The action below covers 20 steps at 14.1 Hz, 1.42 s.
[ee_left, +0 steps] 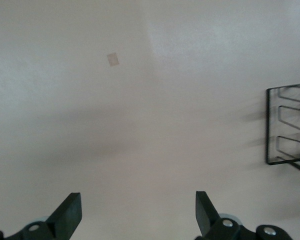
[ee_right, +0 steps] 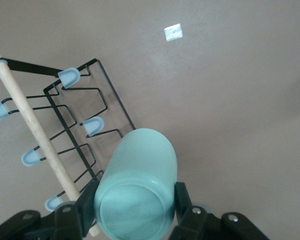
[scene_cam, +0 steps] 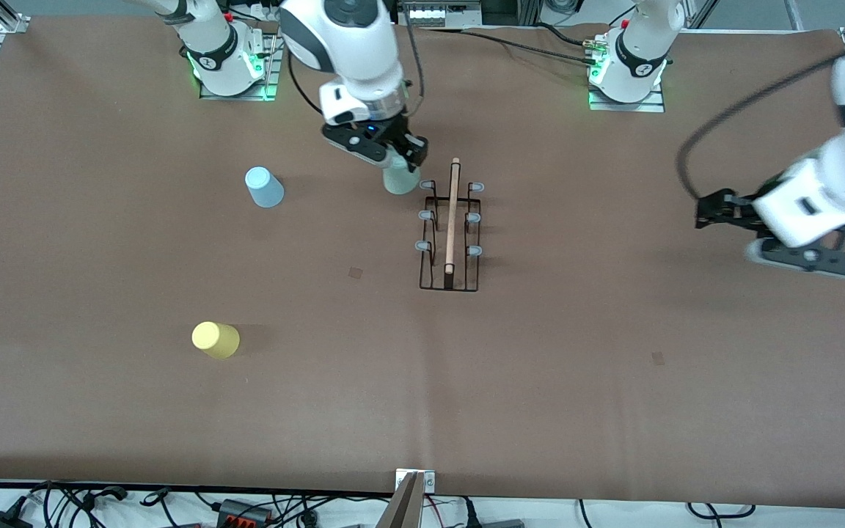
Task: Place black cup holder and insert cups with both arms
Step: 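Hang the teal cup on a rack peg and open the right gripper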
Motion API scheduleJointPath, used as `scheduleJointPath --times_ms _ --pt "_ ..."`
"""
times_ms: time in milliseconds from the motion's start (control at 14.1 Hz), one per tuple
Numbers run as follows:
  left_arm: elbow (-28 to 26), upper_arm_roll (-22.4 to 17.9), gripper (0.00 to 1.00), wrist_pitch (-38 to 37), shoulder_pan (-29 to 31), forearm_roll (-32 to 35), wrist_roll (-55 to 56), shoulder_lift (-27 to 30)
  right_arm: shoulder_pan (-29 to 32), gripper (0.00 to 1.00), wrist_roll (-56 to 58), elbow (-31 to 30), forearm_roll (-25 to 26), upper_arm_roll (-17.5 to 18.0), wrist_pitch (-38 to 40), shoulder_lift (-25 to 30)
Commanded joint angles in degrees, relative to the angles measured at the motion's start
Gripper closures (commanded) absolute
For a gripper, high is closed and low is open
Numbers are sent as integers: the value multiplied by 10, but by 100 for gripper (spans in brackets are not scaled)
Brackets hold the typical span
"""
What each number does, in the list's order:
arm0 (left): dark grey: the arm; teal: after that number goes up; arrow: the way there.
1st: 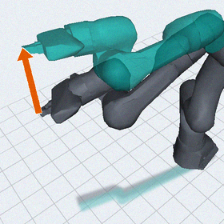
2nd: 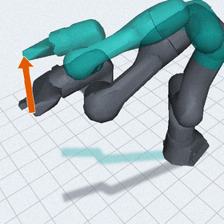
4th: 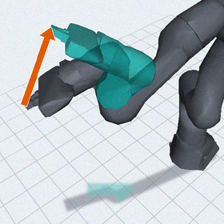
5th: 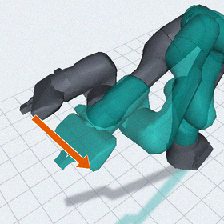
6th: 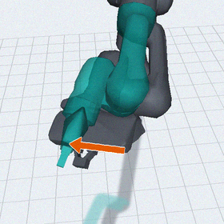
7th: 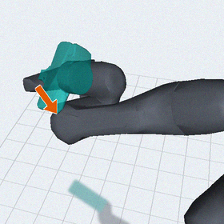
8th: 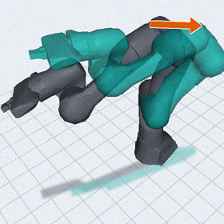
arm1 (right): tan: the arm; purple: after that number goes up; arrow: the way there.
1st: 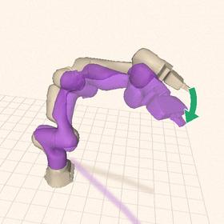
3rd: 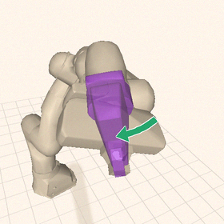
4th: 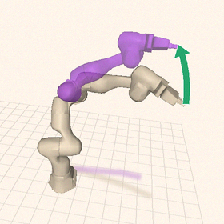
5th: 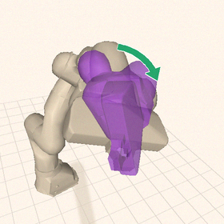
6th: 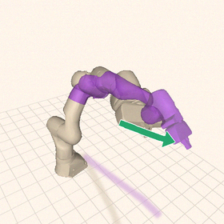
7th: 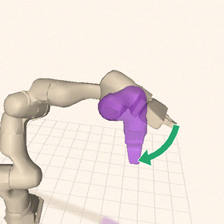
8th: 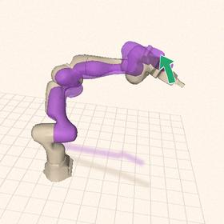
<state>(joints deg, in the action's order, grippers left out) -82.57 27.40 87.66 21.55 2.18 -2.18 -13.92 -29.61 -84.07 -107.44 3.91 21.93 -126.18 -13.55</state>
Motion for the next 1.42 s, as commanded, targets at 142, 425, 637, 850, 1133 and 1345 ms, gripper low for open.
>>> scheduleJointPath --times_ms 142,425,637,850,1133,1345 --pt "15 -5 0 -14 17 -6 -20 8 -22 100 -36 36 15 -5 -20 -37" --pt "-25 -118 0 -3 -82 5 -20 60 -40 100 -44 36 16 -5 -34 -58" --pt "-151 -152 0 76 -105 -2 -18 144 -45 100 -44 35 19 -6 -36 -66" --pt "-158 -260 0 95 -201 -39 -23 174 -44 44 -39 35 22 -6 -35 -73" --pt "-138 -266 0 76 -205 -44 -25 171 -34 0 -11 36 21 -15 -28 -60" --pt "-130 -266 0 73 -206 -41 -23 166 -1 0 68 36 22 -36 26 -28"
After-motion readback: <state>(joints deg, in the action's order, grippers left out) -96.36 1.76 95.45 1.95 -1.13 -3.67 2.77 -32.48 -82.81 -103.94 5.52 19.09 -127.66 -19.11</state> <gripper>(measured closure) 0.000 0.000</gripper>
